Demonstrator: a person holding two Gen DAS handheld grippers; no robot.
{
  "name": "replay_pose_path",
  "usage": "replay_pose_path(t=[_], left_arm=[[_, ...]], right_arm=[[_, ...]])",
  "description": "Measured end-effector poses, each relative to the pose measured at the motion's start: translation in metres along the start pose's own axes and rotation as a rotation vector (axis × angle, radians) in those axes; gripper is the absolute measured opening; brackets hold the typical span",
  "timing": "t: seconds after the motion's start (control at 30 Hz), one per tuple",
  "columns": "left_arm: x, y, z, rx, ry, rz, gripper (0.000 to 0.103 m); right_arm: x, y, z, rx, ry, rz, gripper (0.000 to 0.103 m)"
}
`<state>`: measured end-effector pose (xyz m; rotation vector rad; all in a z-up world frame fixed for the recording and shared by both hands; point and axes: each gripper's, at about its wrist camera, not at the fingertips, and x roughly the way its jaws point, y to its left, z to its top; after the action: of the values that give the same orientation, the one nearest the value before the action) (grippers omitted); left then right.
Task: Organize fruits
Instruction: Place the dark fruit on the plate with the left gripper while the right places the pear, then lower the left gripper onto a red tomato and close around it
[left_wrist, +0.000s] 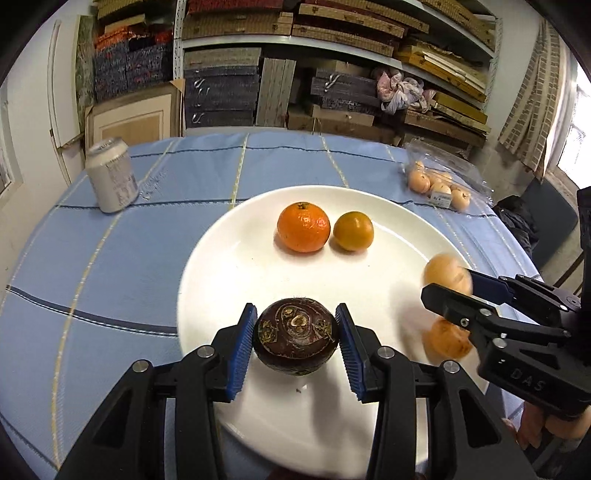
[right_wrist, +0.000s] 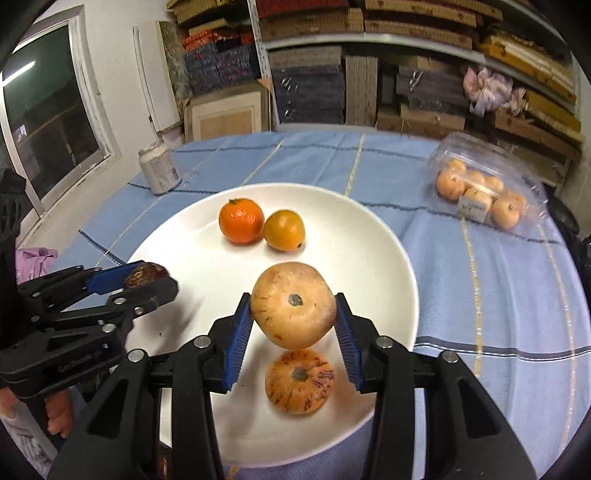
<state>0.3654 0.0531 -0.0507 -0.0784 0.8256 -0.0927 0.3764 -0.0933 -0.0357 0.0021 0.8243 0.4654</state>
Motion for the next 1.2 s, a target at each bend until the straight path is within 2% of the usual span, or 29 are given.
replay_pose_path(t=[0.03, 0.1, 0.23, 0.3, 0.33, 0.37, 0.47, 0.53, 0.6, 0.67, 0.73, 0.8, 0.87, 0.93, 1.0, 1.2], left_arm=[[0.000, 0.000, 0.000, -0.004, -0.004, 0.000, 0.046], [-0.005, 0.001, 0.001, -0.013, -0.022, -0.001, 0.050], [-0.043, 0.009, 0.009, -0.052, -0.087, 0.001, 0.065], [-0.072, 0.014, 0.009, -0.070, -0.132, 0.002, 0.070], [-0.087, 0.016, 0.008, -0.073, -0.153, 0.009, 0.072], [-0.100, 0.017, 0.005, -0.074, -0.171, 0.017, 0.073], [-0.139, 0.016, -0.017, -0.060, -0.216, 0.051, 0.075], [-0.160, 0.014, -0.044, -0.040, -0.239, 0.088, 0.087], [-0.171, 0.012, -0.072, -0.035, -0.262, 0.122, 0.091], [-0.174, 0.010, -0.094, -0.028, -0.262, 0.131, 0.091], [-0.171, 0.007, -0.123, -0.034, -0.239, 0.111, 0.091], [-0.167, 0.004, -0.147, -0.039, -0.213, 0.089, 0.091], [-0.165, 0.000, -0.161, -0.021, -0.199, 0.097, 0.091], [-0.170, -0.003, -0.166, -0.001, -0.200, 0.093, 0.091], [-0.174, -0.001, -0.169, -0.003, -0.216, 0.103, 0.091], [-0.153, 0.002, -0.167, -0.008, -0.095, 0.120, 0.091]], right_arm=[[-0.005, 0.000, 0.000, 0.008, -0.018, -0.003, 0.050], [-0.019, -0.001, 0.003, 0.020, -0.046, 0.004, 0.051], [-0.083, 0.005, 0.012, 0.027, -0.181, 0.049, 0.052], [-0.124, 0.011, 0.009, 0.007, -0.270, 0.047, 0.061], [-0.141, 0.015, 0.003, 0.001, -0.304, 0.045, 0.067], [-0.155, 0.016, -0.004, -0.005, -0.325, 0.047, 0.069], [-0.178, 0.019, -0.037, -0.016, -0.350, 0.032, 0.070], [-0.186, 0.017, -0.065, -0.015, -0.371, -0.005, 0.073], [-0.189, 0.013, -0.098, 0.004, -0.395, -0.021, 0.076], [-0.187, 0.009, -0.133, 0.013, -0.416, -0.042, 0.077], [-0.182, 0.010, -0.152, 0.001, -0.383, -0.081, 0.078], [-0.183, 0.013, -0.163, -0.011, -0.366, -0.051, 0.078], [-0.193, 0.018, -0.169, -0.029, -0.410, -0.028, 0.084], [-0.198, 0.022, -0.172, -0.043, -0.436, -0.019, 0.088], [-0.195, 0.023, -0.173, -0.050, -0.417, -0.017, 0.088], [-0.193, 0.020, -0.172, -0.020, -0.394, -0.013, 0.088]])
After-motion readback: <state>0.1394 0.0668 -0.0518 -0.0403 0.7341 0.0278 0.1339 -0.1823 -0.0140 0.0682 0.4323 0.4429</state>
